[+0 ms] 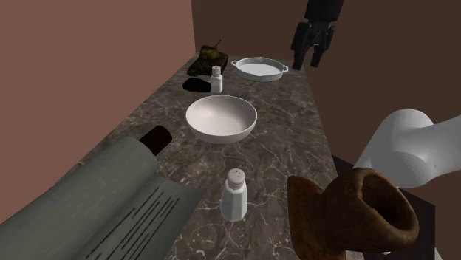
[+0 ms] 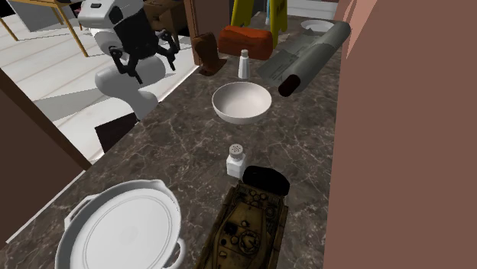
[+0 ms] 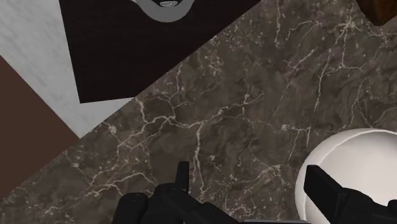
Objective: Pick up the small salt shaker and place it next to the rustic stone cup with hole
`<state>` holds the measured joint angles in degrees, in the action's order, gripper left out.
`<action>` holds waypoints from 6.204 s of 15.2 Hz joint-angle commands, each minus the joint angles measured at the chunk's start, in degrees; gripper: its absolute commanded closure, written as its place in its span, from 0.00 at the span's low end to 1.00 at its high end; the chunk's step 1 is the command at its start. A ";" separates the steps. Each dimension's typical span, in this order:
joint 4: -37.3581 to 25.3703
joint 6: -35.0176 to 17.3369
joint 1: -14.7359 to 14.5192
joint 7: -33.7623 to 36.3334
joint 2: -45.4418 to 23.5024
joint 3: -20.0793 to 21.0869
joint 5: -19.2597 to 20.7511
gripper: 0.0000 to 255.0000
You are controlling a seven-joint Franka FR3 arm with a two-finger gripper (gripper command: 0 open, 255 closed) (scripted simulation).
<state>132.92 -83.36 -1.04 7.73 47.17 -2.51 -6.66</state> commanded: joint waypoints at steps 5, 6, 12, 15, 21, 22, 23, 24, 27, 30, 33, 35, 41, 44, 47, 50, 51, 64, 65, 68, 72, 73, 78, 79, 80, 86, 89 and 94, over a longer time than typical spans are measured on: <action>-3.93 -5.00 -0.14 2.15 -8.29 2.13 -0.15 0.00; -5.10 -6.09 -0.13 2.71 -10.40 2.63 -0.10 0.00; -13.69 -11.19 0.03 6.32 -23.28 5.34 1.01 0.00; -19.01 -12.77 0.14 8.30 -29.86 6.50 2.08 0.00; -32.00 -13.78 -0.02 12.45 -43.43 8.25 5.20 0.00; -34.52 -13.65 -0.11 13.14 -45.78 8.46 5.82 0.00; -37.16 -13.42 -0.23 13.82 -48.17 8.64 6.46 0.00; -38.02 -13.33 -0.31 14.02 -48.92 8.66 6.66 0.00; -35.43 -15.69 -0.32 14.01 -48.70 8.62 6.64 0.00; -33.00 -18.03 -0.32 14.00 -48.60 8.62 6.63 0.00; -31.78 -19.24 -0.32 14.00 -48.60 8.62 6.62 0.00; -31.78 -19.24 -0.32 14.00 -48.60 8.62 6.62 0.00; -31.80 -19.23 -0.32 14.00 -48.61 8.62 6.63 1.00; -31.80 -19.23 -0.32 14.00 -48.61 8.62 6.63 1.00; -31.81 -19.23 -0.32 14.00 -48.62 8.62 6.63 1.00; -32.54 -18.47 -0.32 14.00 -48.59 8.62 6.62 1.00; -33.32 -17.70 -0.32 14.00 -48.60 8.62 6.62 1.00; -45.22 -7.26 -0.40 14.13 -50.06 8.68 6.78 1.00; -46.28 -6.42 -0.41 14.15 -50.29 8.69 6.81 1.00; -49.64 -3.83 -0.46 14.21 -51.06 8.72 6.89 1.00; -54.56 -0.24 -0.54 14.32 -52.39 8.78 7.05 1.00; -55.88 0.69 -0.57 14.34 -52.78 8.79 7.09 1.00; -63.20 5.63 -0.77 14.51 -55.18 8.89 7.38 1.00; -64.84 6.69 -0.83 14.55 -55.76 8.92 7.45 1.00; -66.55 7.78 -0.89 14.59 -56.39 8.94 7.53 1.00; -79.23 15.34 -1.48 14.88 -61.54 9.12 8.23 1.00; -88.89 20.59 -2.13 15.03 -65.96 9.20 8.87 1.00; -79.40 18.35 -3.43 17.91 -58.70 10.20 8.15 1.00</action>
<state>48.97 -63.36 -4.21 24.79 -14.60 7.38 1.82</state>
